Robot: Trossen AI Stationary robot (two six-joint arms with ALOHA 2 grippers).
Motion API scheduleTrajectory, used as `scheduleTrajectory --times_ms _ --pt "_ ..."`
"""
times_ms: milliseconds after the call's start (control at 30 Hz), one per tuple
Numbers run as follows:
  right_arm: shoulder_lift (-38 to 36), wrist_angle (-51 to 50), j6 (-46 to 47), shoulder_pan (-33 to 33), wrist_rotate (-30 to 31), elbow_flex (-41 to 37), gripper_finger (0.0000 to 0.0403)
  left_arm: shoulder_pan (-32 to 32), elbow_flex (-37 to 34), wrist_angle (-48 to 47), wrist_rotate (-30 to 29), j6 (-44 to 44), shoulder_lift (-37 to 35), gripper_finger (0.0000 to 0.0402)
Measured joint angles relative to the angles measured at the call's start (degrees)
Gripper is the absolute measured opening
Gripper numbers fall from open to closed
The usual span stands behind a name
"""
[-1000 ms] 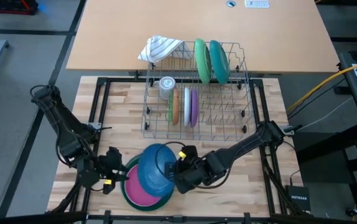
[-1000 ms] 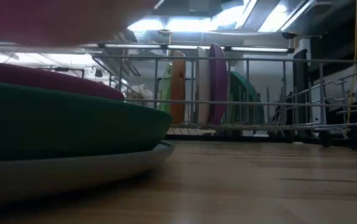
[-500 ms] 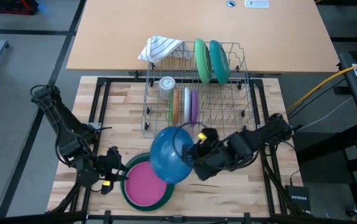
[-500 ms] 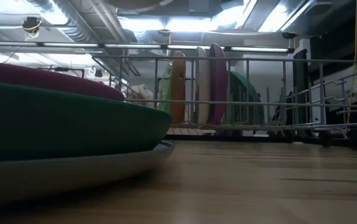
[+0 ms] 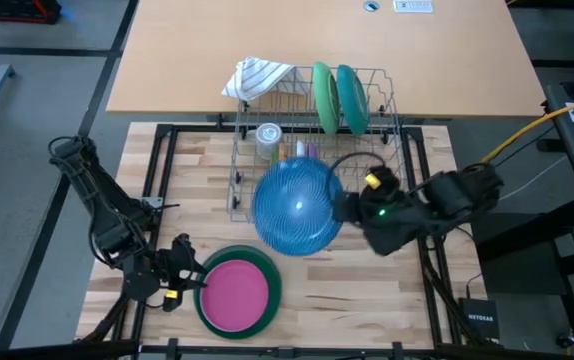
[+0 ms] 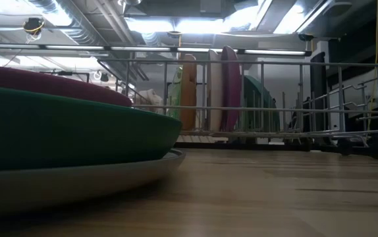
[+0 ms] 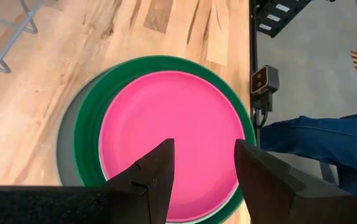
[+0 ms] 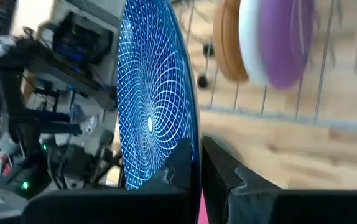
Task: Sort dishes
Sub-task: Put the blue patterned plate in the dishwasher rack
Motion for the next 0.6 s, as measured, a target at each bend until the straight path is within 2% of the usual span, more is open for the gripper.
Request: scheduleTrajectory --times_ms 133,333,467,600 --pt "-2.9 0.0 -4.7 -0.6 5.3 -0.1 0.0016 0.6 0.0 0.0 -0.4 1.0 0.0 0.0156" --pt "-7.0 -0.2 -13.3 -8.0 6.5 -0.1 0.0016 2.3 0.0 0.0 -0.7 1.5 0.0 0.0156" --pt "-9.5 -0.3 -23.1 -17.4 2.5 -0.1 0.0016 3.9 0.0 0.0 -1.0 1.5 0.0 0.0156" --pt "-11.8 -0.3 -33.8 -29.6 -4.9 -0.1 0.0016 5.9 0.0 0.0 -1.0 1.5 0.0 0.0156"
